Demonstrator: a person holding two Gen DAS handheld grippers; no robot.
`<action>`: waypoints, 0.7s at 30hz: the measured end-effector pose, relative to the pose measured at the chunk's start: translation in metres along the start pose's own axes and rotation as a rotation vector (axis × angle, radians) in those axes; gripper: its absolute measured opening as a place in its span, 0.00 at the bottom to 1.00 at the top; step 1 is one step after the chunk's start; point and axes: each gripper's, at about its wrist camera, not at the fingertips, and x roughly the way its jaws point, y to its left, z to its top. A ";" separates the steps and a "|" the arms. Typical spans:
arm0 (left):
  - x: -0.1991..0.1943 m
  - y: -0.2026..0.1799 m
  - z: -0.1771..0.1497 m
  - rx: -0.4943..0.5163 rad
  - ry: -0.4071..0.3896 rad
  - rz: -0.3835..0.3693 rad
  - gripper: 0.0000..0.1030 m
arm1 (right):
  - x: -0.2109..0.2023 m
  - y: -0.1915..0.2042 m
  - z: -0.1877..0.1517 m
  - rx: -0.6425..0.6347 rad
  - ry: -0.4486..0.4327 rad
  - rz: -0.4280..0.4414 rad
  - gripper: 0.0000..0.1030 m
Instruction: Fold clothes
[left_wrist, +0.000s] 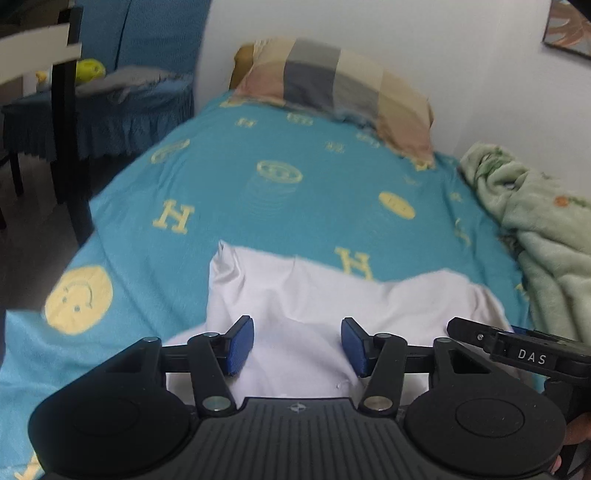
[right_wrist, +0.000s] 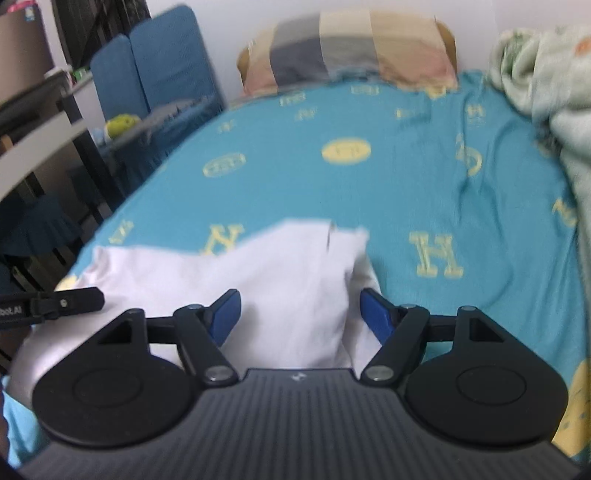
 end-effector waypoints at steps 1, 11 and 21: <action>0.004 0.001 -0.001 0.007 0.014 0.001 0.51 | 0.004 -0.001 -0.003 -0.001 0.004 0.000 0.73; -0.009 -0.008 -0.008 0.044 -0.004 0.027 0.51 | -0.039 0.011 0.005 0.000 -0.073 0.004 0.71; -0.057 -0.030 -0.025 0.084 -0.014 0.063 0.54 | -0.075 0.032 -0.011 -0.049 0.018 0.005 0.71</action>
